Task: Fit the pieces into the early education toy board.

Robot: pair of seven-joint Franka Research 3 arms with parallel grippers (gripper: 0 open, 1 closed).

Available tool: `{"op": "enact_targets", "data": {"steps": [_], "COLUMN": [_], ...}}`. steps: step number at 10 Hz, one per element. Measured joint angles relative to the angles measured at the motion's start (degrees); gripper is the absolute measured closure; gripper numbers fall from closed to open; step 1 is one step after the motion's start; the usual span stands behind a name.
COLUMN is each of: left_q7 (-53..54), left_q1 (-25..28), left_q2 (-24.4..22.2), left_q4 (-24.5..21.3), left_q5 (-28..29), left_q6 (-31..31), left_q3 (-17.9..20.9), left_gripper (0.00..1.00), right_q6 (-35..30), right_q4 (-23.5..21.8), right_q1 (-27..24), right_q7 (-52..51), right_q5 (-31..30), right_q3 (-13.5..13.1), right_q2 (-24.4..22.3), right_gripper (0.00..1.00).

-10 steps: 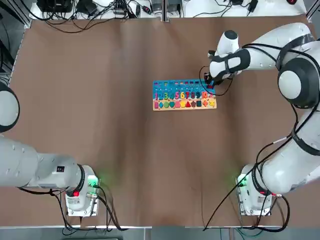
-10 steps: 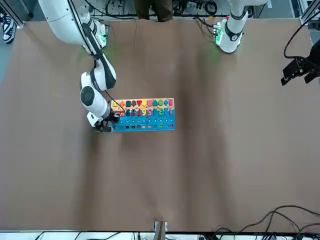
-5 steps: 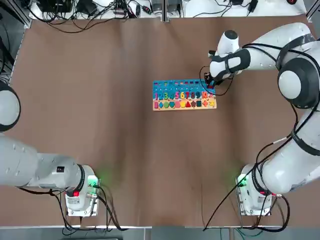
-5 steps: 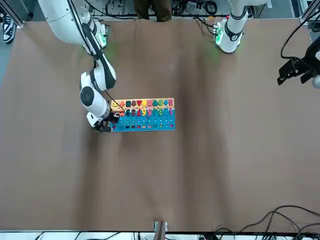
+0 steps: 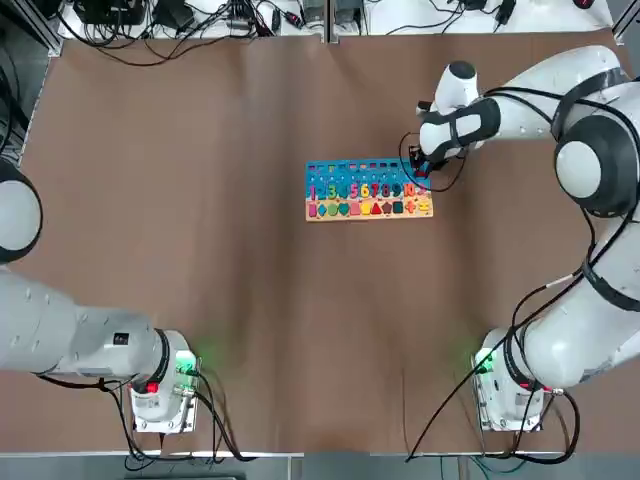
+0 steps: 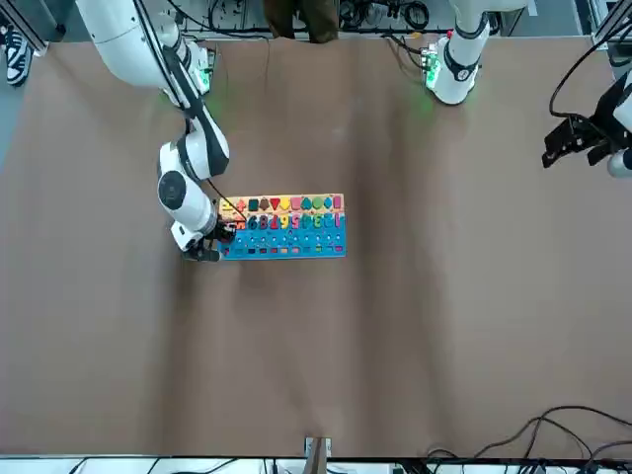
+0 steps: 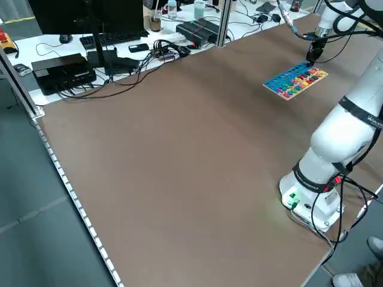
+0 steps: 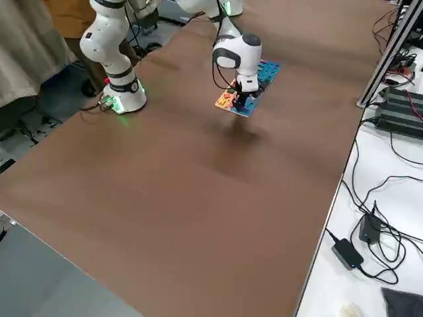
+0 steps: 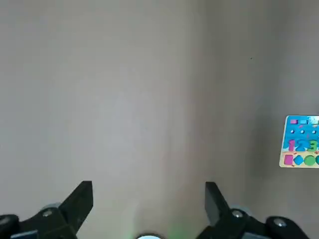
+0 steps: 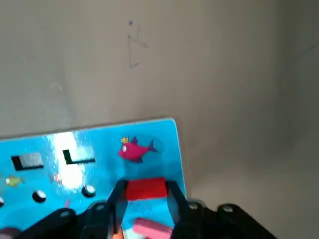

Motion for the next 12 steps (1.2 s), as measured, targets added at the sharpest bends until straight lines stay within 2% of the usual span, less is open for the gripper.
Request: {"op": "enact_targets", "data": {"steps": [2,12], "left_q7": [0.01,0.13], "left_q1": [0.0,0.06], "left_q2": [0.02,0.03], "left_q4": [0.0,0.2], "left_q5": [0.0,0.0], "left_q6": [-0.41,-0.44], "left_q3": [-0.02,0.11], "left_gripper": [0.01,0.0], "right_q6": [0.14,0.37], "right_q4": [-0.03,0.21], "right_q1": [0.04,0.05], "right_q7": [0.03,0.02], "right_q5": [0.0,0.0], "right_q3": [-0.5,-1.17], "right_q2": [0.57,1.86], "right_gripper": [0.47,0.41]}}
